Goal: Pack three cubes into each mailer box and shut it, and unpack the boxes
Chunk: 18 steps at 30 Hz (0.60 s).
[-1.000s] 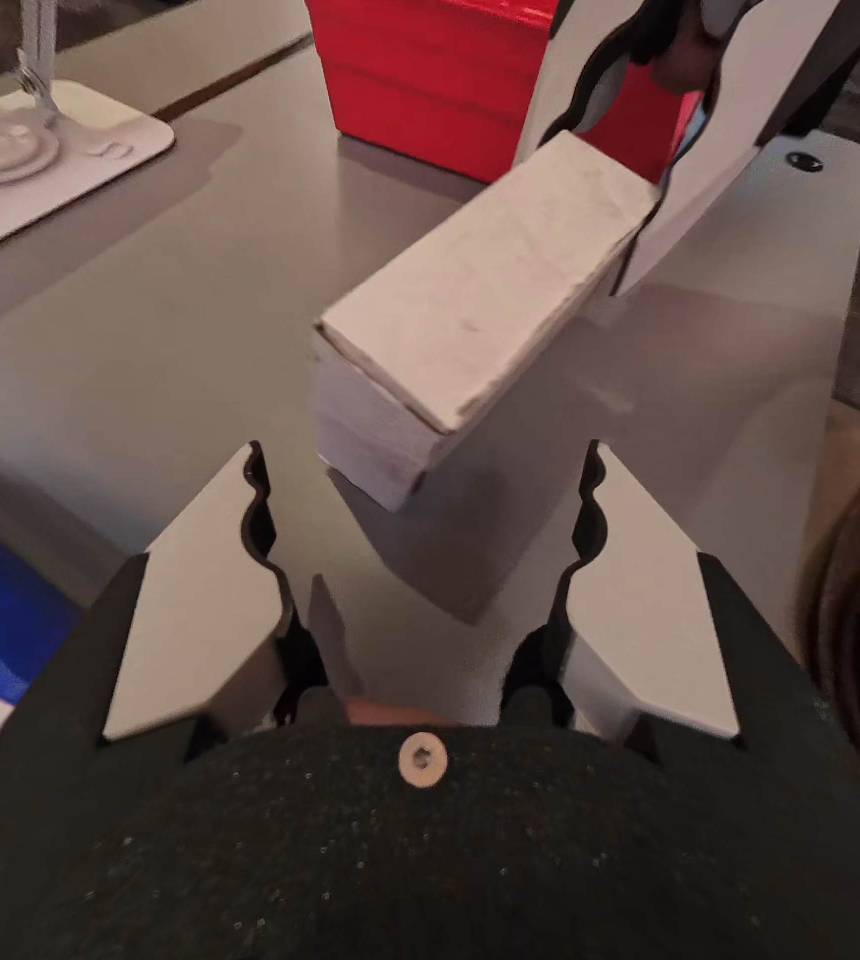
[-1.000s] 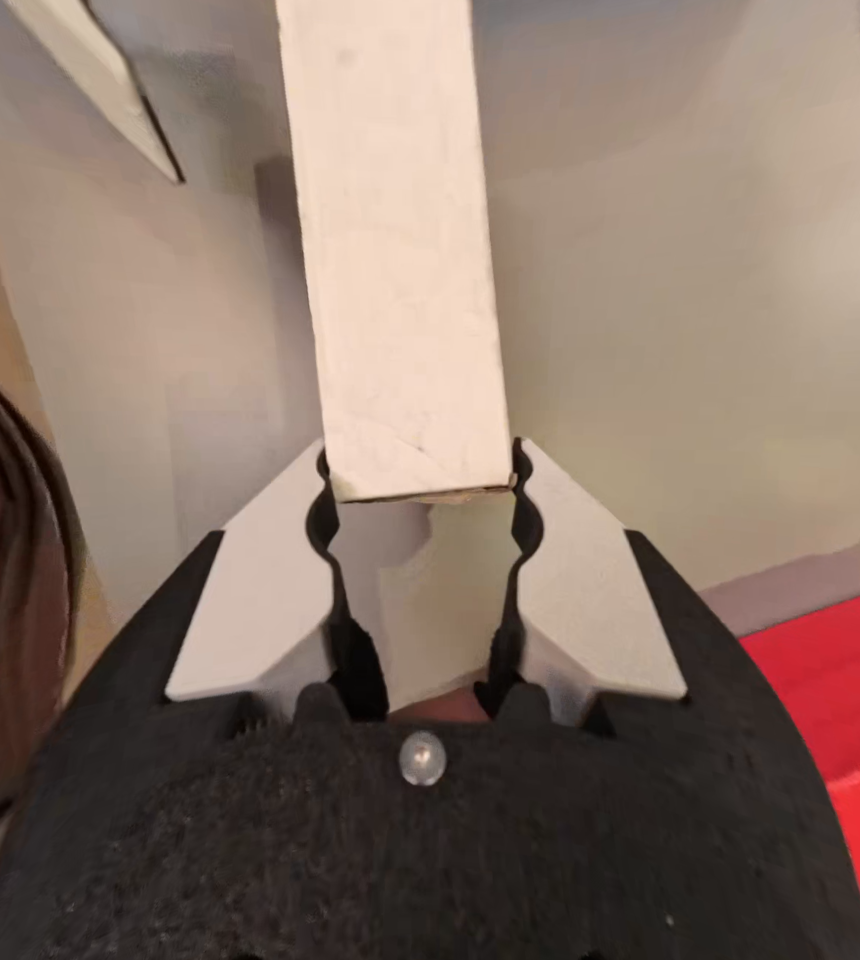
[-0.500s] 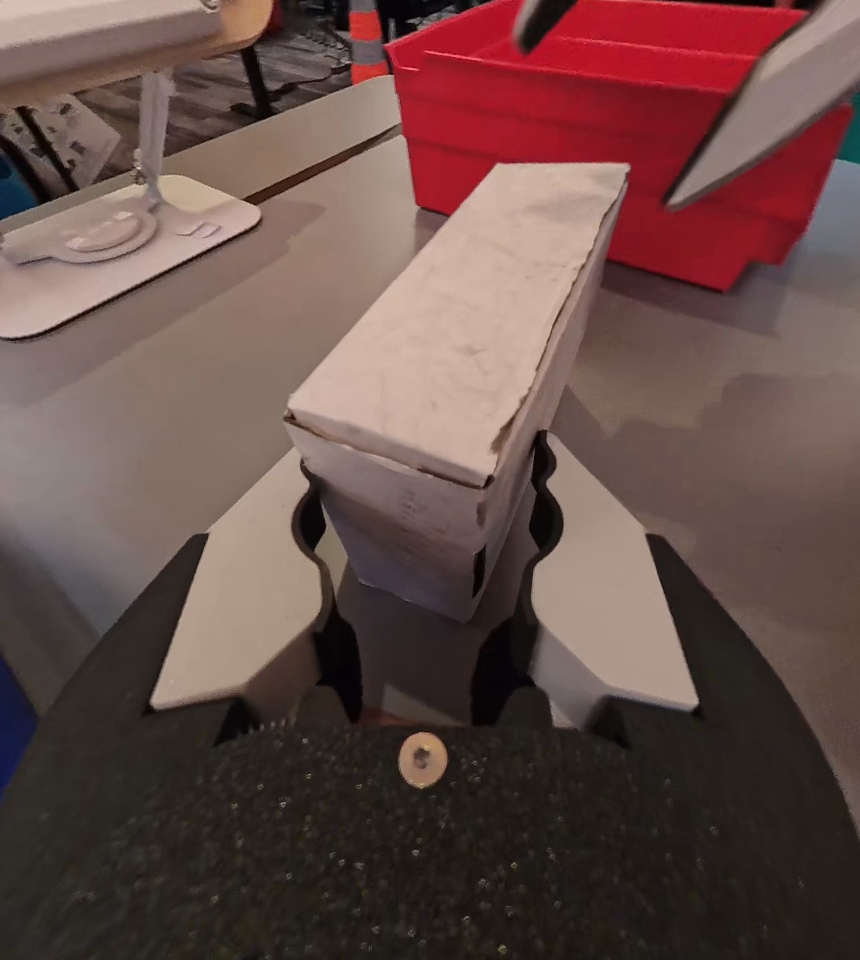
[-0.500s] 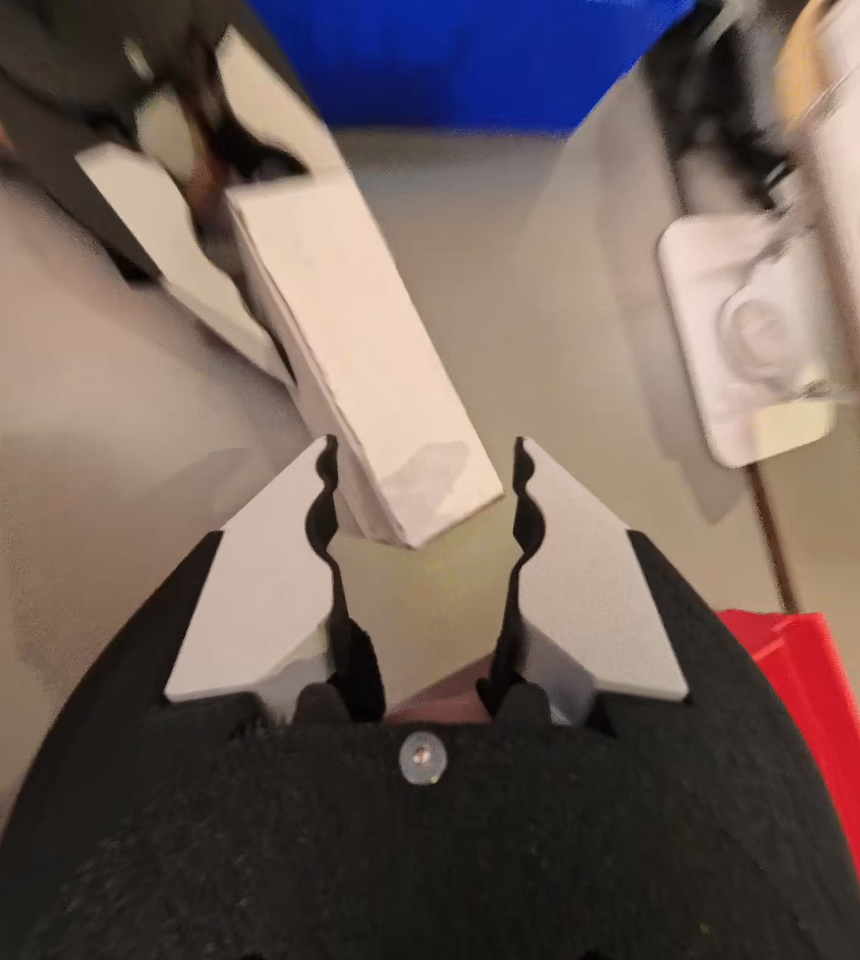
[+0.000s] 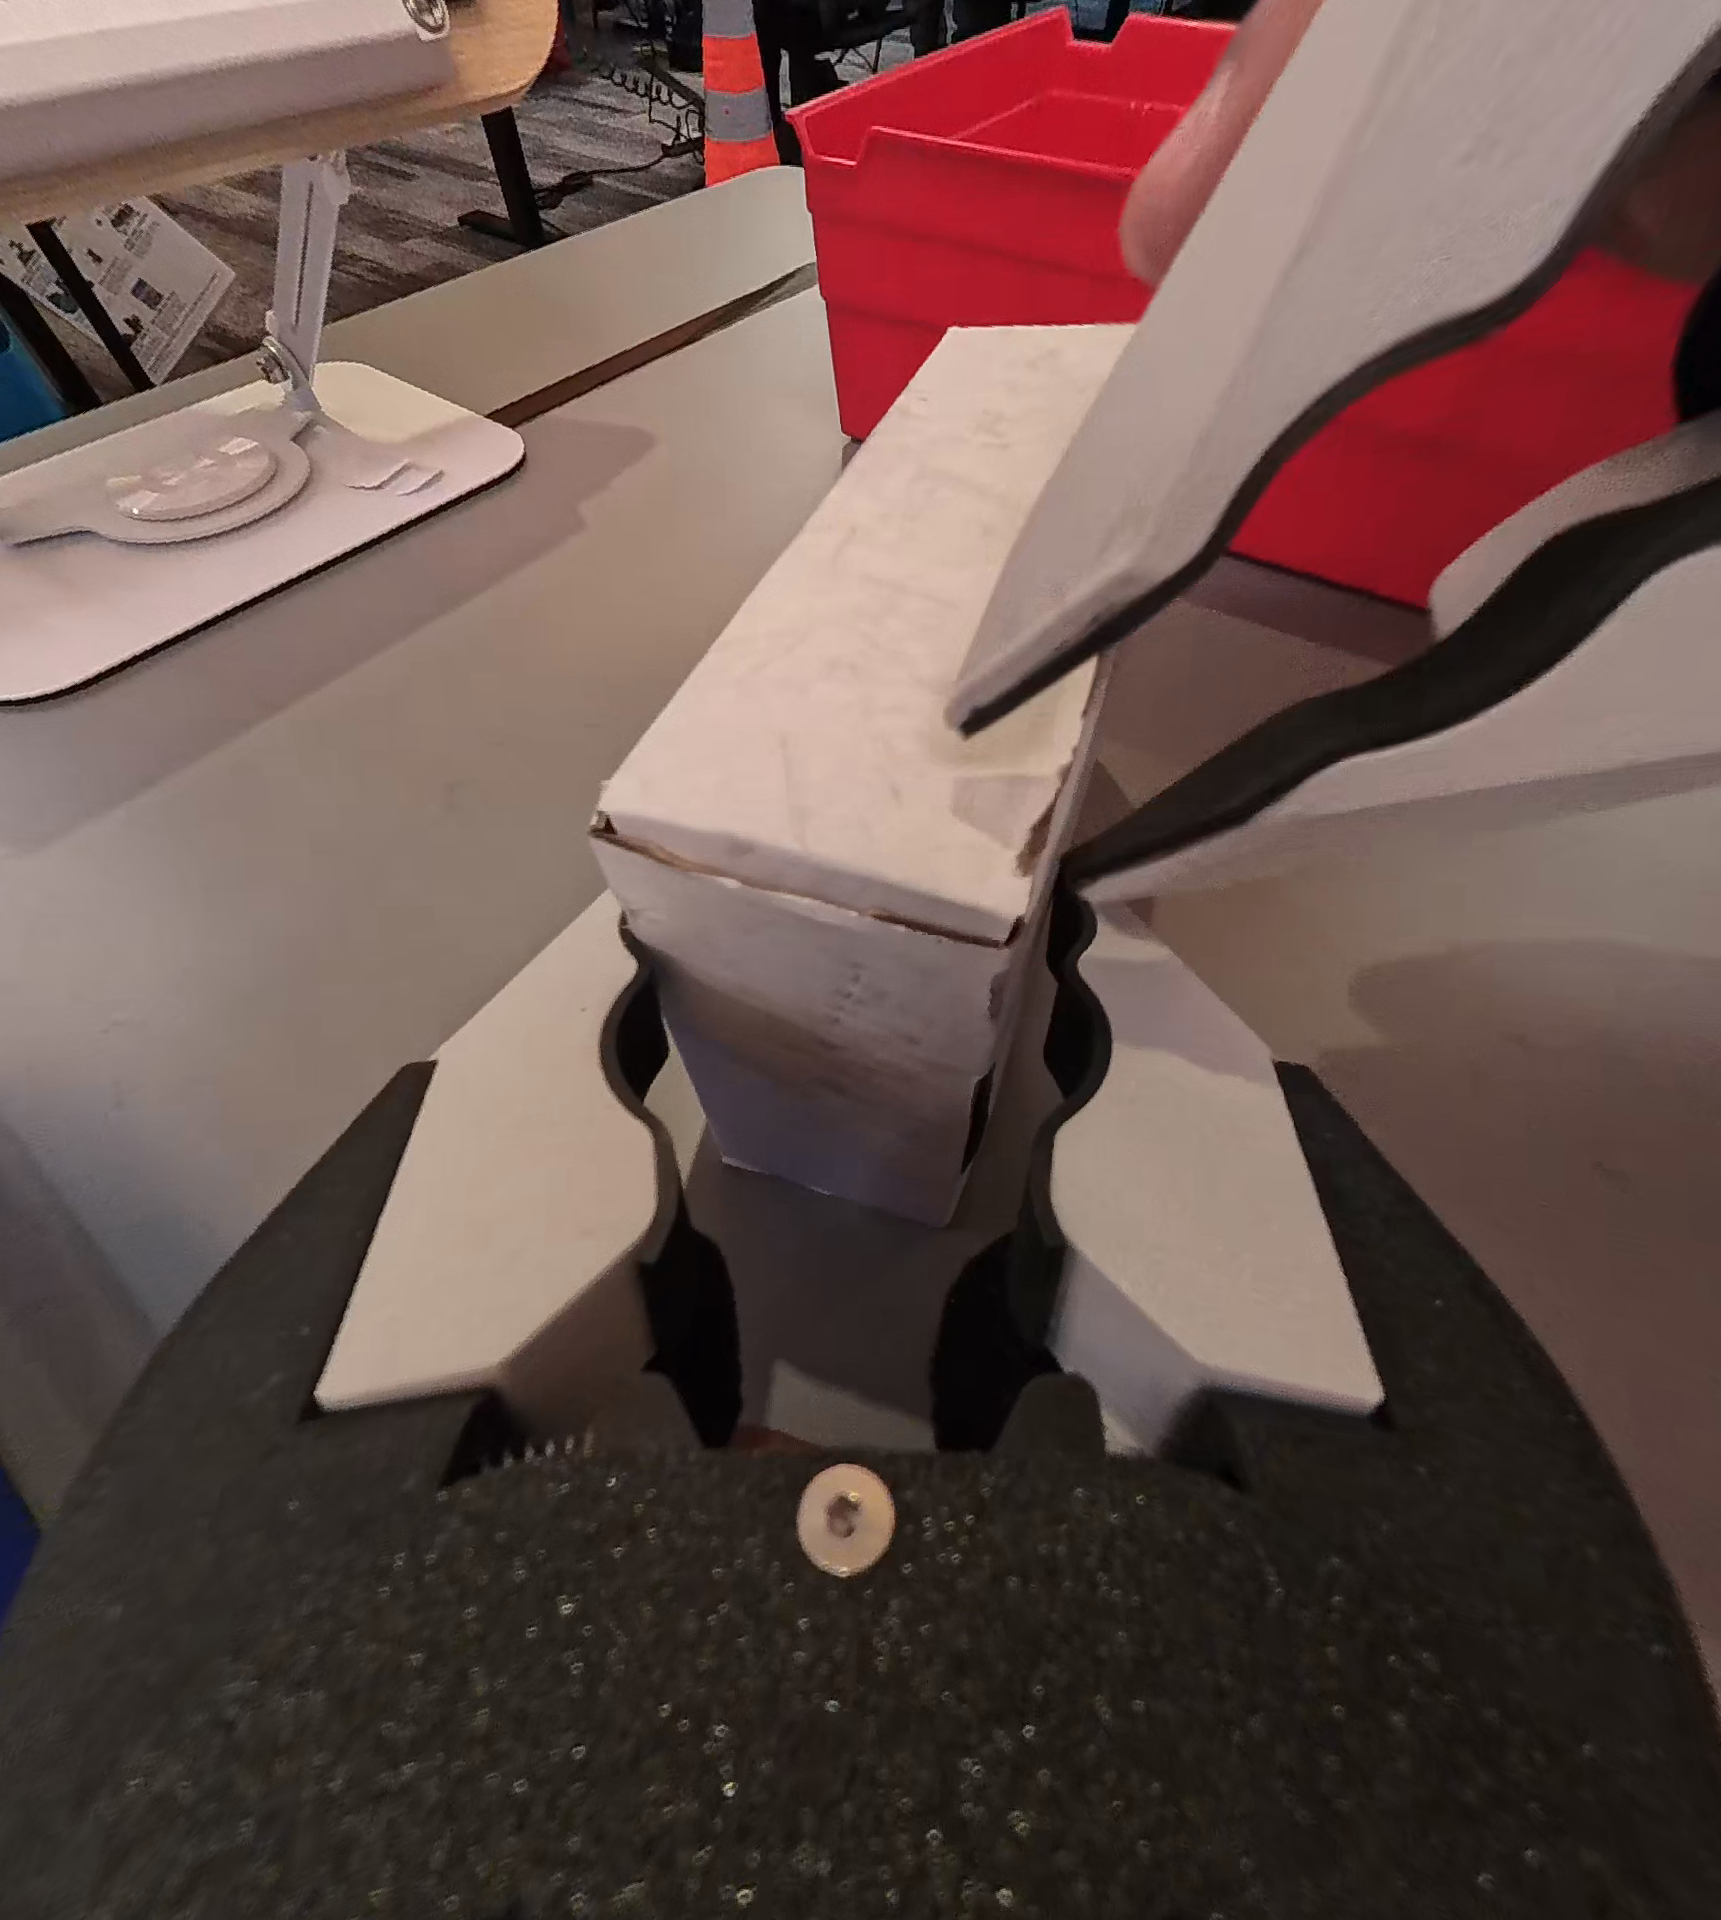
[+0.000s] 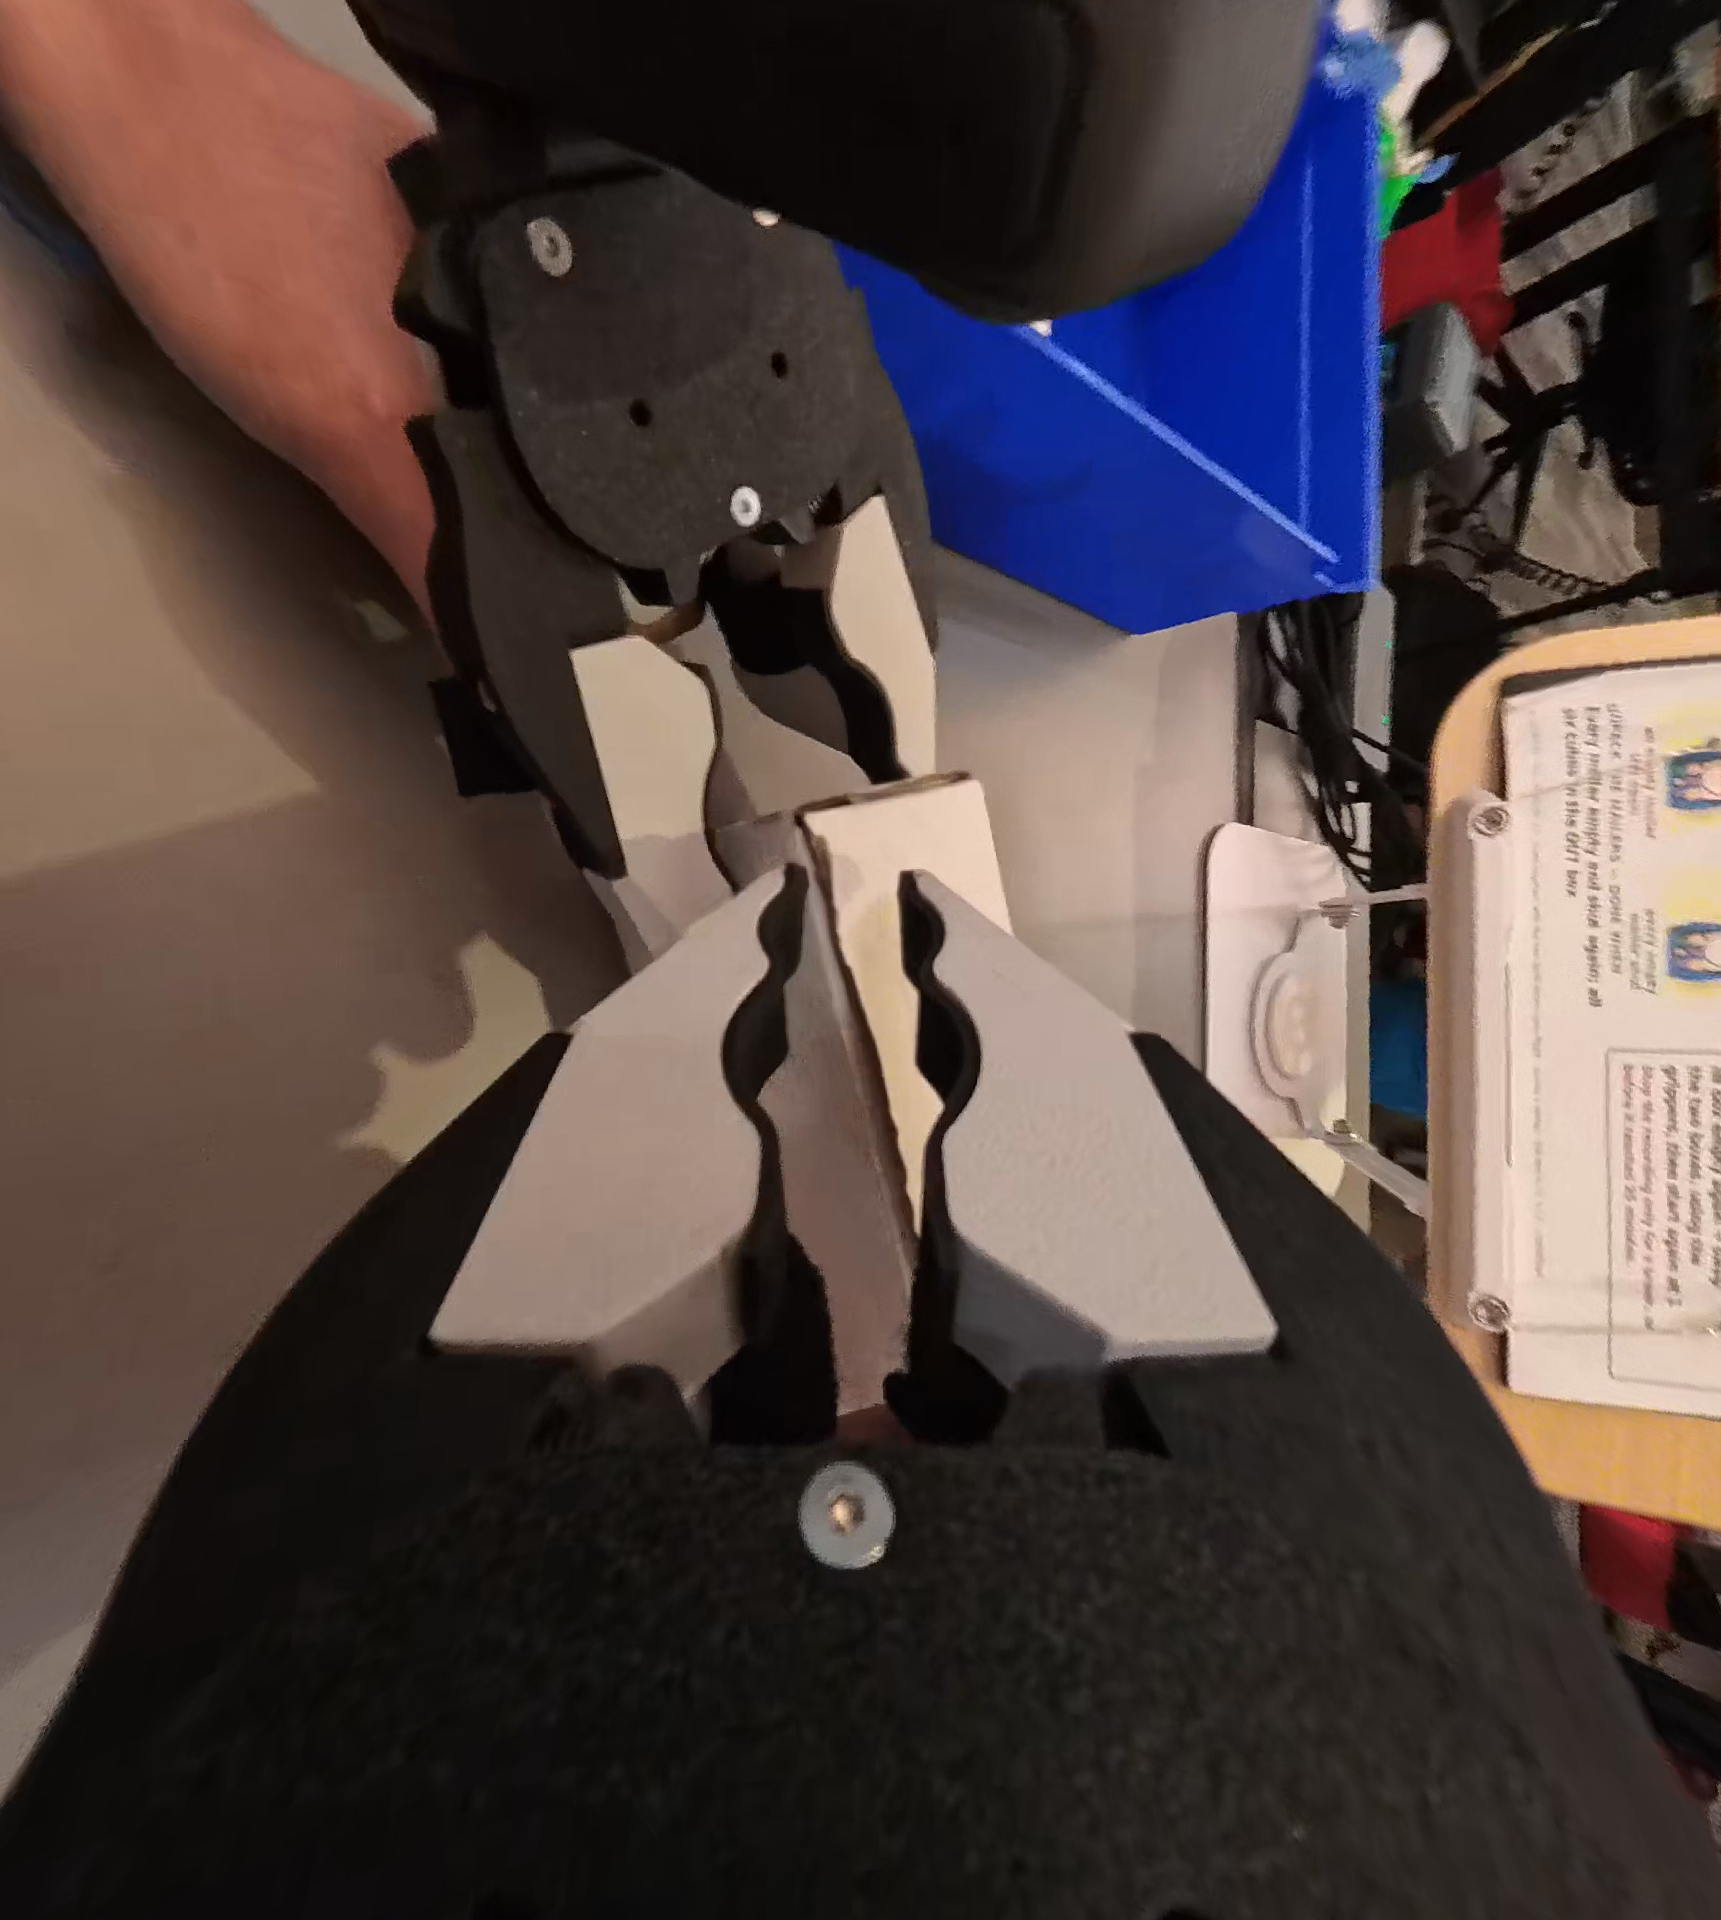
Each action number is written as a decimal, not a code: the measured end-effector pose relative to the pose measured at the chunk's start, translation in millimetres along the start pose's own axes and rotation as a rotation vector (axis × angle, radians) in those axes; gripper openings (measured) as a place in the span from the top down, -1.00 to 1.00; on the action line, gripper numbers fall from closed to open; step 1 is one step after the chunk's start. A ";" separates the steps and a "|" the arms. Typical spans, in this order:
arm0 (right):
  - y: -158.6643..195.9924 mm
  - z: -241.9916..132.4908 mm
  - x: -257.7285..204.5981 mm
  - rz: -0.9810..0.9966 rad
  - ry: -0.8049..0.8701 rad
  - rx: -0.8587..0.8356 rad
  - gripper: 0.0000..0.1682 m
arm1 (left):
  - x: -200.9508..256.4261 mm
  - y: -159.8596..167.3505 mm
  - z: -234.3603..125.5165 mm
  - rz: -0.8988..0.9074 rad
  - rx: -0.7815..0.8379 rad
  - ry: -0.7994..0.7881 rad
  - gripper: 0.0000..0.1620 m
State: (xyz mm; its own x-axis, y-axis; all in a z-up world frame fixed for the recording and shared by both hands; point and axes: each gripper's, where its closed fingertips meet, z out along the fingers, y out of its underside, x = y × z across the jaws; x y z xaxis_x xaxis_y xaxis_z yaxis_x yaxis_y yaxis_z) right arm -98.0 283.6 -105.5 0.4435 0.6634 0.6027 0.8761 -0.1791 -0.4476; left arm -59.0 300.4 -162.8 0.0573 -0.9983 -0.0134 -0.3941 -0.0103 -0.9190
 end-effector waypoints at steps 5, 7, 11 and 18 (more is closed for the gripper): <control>2.1 6.5 -3.8 -0.024 -0.049 -0.013 0.86 | -0.1 0.1 -0.3 0.004 0.001 0.010 0.13; 2.6 4.9 -5.2 -0.012 -0.103 -0.013 0.88 | 1.1 0.2 -0.6 0.014 0.002 0.015 0.15; 2.7 3.1 -6.8 -0.015 -0.203 -0.020 0.95 | 1.4 0.4 -0.6 0.015 0.003 0.021 0.16; -2.3 -2.6 2.2 -0.017 -0.204 -0.006 1.00 | 2.5 0.7 -0.5 0.034 0.004 0.018 0.18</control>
State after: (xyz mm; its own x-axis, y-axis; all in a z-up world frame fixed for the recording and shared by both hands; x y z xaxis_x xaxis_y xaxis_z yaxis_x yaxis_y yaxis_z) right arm -98.6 283.7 -101.4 0.3819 0.7998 0.4631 0.8845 -0.1710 -0.4341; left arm -59.6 297.8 -163.2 0.0277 -0.9989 -0.0378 -0.3923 0.0239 -0.9195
